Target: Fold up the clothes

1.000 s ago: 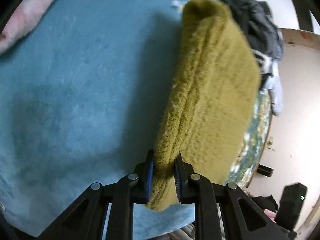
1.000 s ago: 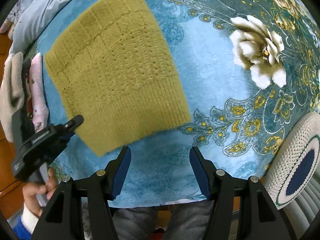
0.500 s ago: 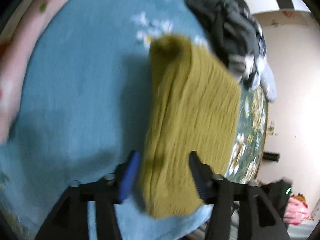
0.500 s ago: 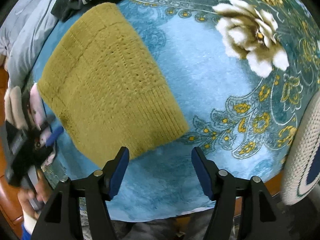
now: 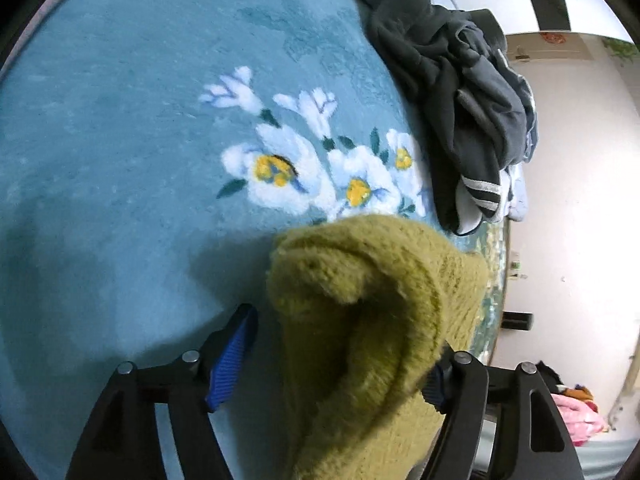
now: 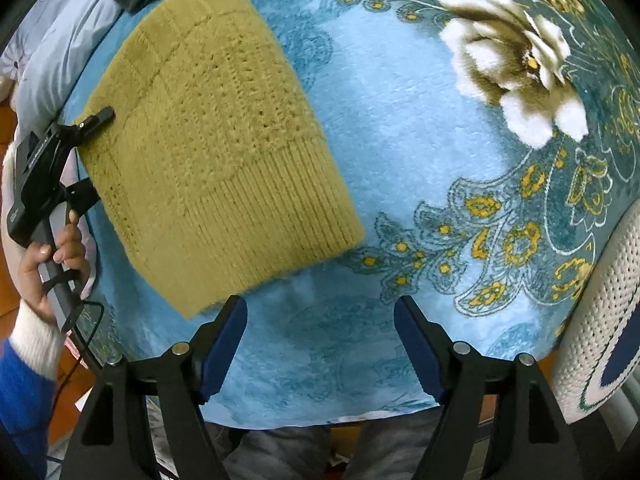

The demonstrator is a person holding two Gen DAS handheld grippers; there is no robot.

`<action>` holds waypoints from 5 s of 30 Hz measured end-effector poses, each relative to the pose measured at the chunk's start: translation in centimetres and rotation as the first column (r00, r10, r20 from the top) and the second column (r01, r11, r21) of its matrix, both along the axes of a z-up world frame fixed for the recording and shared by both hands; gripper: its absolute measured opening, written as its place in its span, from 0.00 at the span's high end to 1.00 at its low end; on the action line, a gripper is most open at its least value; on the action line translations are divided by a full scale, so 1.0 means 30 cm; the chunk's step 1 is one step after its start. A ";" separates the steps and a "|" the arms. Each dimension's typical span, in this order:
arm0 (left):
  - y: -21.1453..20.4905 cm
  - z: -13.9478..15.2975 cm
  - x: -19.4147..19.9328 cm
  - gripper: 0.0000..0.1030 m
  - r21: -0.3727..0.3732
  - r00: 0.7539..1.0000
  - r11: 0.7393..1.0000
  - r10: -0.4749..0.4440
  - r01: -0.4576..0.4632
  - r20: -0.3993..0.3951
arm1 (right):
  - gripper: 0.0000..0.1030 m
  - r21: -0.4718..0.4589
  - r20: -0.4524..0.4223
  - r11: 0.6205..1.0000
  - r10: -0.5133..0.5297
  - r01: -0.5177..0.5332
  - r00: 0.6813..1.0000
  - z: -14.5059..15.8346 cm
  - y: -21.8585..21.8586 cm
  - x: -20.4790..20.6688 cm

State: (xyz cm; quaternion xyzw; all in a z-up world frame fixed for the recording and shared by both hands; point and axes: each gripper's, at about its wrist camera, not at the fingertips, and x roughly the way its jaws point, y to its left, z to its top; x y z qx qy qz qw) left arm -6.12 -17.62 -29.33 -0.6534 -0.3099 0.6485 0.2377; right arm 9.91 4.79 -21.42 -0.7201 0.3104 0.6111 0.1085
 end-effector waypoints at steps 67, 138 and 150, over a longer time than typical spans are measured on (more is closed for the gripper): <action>0.013 0.061 0.177 0.64 0.094 0.976 0.971 0.218 -0.218 0.010 | 0.67 -0.444 -0.430 0.838 0.112 -0.318 0.896 -0.064 0.278 -0.510; 0.211 -0.006 -0.135 0.26 0.096 0.935 0.930 -0.355 0.354 -0.009 | 0.25 -0.555 -0.585 0.832 -0.401 0.013 0.705 -0.261 0.176 -0.380; 0.195 -0.022 -0.133 0.35 0.079 0.944 0.941 -0.330 0.328 0.013 | 0.34 -0.425 -0.516 0.890 -0.389 0.166 0.763 -0.198 0.233 -0.208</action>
